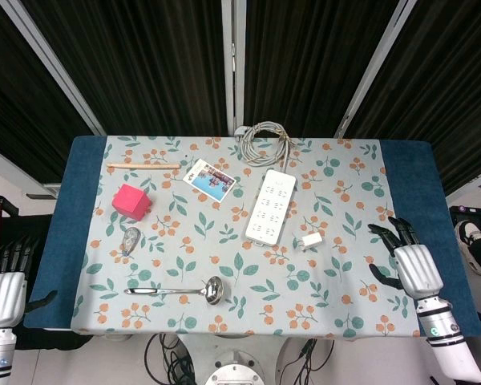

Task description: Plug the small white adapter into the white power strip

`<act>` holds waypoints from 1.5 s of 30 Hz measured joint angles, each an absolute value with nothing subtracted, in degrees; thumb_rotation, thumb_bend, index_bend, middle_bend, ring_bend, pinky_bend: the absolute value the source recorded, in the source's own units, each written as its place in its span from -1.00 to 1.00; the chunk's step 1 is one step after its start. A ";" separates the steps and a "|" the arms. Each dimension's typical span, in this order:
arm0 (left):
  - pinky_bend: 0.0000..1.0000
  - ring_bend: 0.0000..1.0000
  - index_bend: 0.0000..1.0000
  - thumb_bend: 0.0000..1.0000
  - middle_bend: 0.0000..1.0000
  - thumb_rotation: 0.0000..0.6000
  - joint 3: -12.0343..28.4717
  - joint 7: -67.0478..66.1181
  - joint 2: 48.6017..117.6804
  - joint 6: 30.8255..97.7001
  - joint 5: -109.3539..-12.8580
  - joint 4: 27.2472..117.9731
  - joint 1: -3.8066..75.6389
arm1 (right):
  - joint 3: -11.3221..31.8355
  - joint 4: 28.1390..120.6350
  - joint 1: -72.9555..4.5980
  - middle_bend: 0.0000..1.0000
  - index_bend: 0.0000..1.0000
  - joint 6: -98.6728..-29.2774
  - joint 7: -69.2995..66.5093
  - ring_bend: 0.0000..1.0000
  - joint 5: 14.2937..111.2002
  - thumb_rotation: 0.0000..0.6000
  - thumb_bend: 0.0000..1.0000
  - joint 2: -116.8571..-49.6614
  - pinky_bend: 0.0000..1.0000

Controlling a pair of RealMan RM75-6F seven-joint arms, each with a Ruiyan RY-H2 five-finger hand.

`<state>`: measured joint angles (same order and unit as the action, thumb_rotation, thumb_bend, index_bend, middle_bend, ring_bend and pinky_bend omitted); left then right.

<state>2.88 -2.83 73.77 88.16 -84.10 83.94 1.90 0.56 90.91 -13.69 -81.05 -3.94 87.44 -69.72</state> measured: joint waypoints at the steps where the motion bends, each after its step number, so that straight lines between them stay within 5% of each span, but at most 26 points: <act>1: -1.00 -1.00 -0.88 -1.00 -1.00 1.00 2.89 -2.85 73.81 88.05 -84.08 83.92 1.95 | 0.41 91.02 -13.30 -0.52 -0.68 -81.30 -3.89 -0.91 87.36 1.00 -0.54 -69.62 -0.96; 11: -1.00 -1.00 -0.88 -1.00 -1.00 1.00 2.91 -2.86 74.04 87.98 -84.48 83.80 2.22 | 0.44 91.51 -12.40 -0.52 -0.66 -81.17 -3.68 -0.91 87.67 1.00 -0.55 -69.10 -0.96; 20: -1.00 -1.00 -0.88 -1.00 -1.00 1.00 2.80 -2.61 74.24 88.27 -84.64 83.76 2.05 | 2.86 89.68 -18.36 -0.47 -0.49 -70.96 -4.07 -0.91 85.71 1.00 -0.71 -71.47 -0.96; 31: -1.00 -1.00 -0.88 -1.00 -1.00 1.00 2.92 -3.29 74.08 87.72 -84.13 84.34 2.17 | 6.56 72.44 -29.72 -0.37 -0.31 -55.50 -10.16 -0.91 81.98 1.00 -0.70 -83.83 -0.96; 45: -1.00 -1.00 -0.88 -1.00 -1.00 1.00 2.94 -2.92 74.21 87.21 -83.63 83.97 2.21 | 5.87 60.51 -33.40 -0.13 0.03 -53.81 -20.19 -0.74 83.59 1.00 -0.49 -92.46 -0.95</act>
